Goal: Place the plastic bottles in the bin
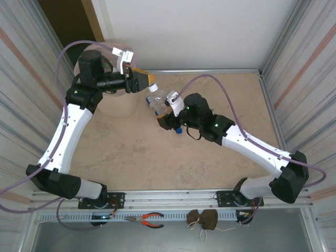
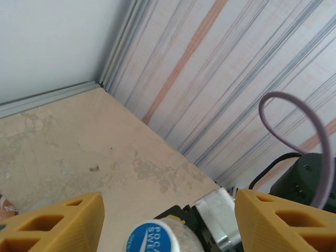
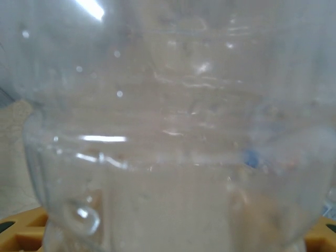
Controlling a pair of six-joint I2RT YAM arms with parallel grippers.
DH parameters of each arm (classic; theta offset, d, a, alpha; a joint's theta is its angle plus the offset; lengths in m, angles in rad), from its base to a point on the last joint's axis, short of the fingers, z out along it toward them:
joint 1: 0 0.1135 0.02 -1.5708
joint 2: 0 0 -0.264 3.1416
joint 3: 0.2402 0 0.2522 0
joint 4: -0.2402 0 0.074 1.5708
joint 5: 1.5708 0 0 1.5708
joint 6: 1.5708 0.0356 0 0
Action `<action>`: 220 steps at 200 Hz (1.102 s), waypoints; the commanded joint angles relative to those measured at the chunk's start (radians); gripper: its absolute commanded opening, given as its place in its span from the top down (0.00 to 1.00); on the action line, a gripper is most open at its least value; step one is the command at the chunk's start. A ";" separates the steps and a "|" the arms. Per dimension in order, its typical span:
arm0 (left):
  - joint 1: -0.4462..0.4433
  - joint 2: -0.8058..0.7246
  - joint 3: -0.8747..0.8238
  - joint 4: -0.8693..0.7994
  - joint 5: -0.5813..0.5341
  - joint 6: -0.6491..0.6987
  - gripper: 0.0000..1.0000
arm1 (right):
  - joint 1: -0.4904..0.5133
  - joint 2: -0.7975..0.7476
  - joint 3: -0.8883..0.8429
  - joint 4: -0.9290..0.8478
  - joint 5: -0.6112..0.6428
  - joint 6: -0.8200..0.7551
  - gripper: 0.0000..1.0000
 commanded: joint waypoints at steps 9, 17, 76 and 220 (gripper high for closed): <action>-0.049 0.019 0.049 -0.070 -0.039 0.048 0.33 | 0.009 -0.066 -0.007 0.092 0.011 -0.038 0.47; -0.061 0.026 0.054 -0.074 -0.040 0.050 0.33 | 0.009 -0.075 -0.007 0.098 0.011 -0.038 0.47; -0.112 0.049 0.083 -0.074 -0.054 0.063 0.48 | 0.011 -0.096 -0.010 0.111 0.016 -0.034 0.47; -0.120 0.043 0.157 -0.151 -0.170 0.171 0.78 | 0.011 -0.130 -0.017 0.078 0.065 -0.027 0.27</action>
